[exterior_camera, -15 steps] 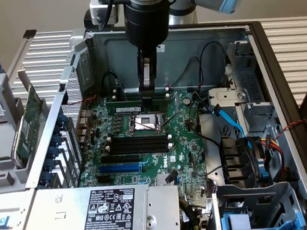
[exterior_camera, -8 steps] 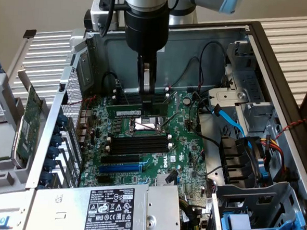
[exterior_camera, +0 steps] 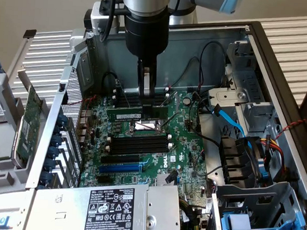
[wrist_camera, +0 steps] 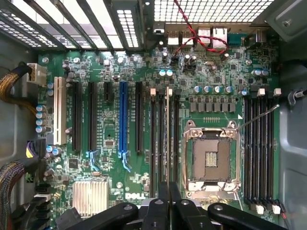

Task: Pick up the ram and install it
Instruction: 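Insert the ram into the slot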

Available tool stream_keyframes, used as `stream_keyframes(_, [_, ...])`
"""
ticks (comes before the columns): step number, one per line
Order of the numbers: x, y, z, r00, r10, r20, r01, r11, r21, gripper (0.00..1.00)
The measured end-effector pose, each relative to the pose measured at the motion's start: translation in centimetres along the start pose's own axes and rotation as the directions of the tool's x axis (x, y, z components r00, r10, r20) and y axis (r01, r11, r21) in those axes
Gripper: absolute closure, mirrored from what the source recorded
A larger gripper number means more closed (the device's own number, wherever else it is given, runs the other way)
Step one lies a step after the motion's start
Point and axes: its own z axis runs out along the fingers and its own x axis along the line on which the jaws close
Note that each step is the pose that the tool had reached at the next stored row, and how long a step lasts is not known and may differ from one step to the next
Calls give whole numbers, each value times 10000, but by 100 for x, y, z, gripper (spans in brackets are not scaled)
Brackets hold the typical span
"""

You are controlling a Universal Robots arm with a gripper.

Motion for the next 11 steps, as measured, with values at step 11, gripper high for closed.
stream_keyframes(11, [18, -3, 121, 10000, 10, -6, -10, 10000, 0, 87])
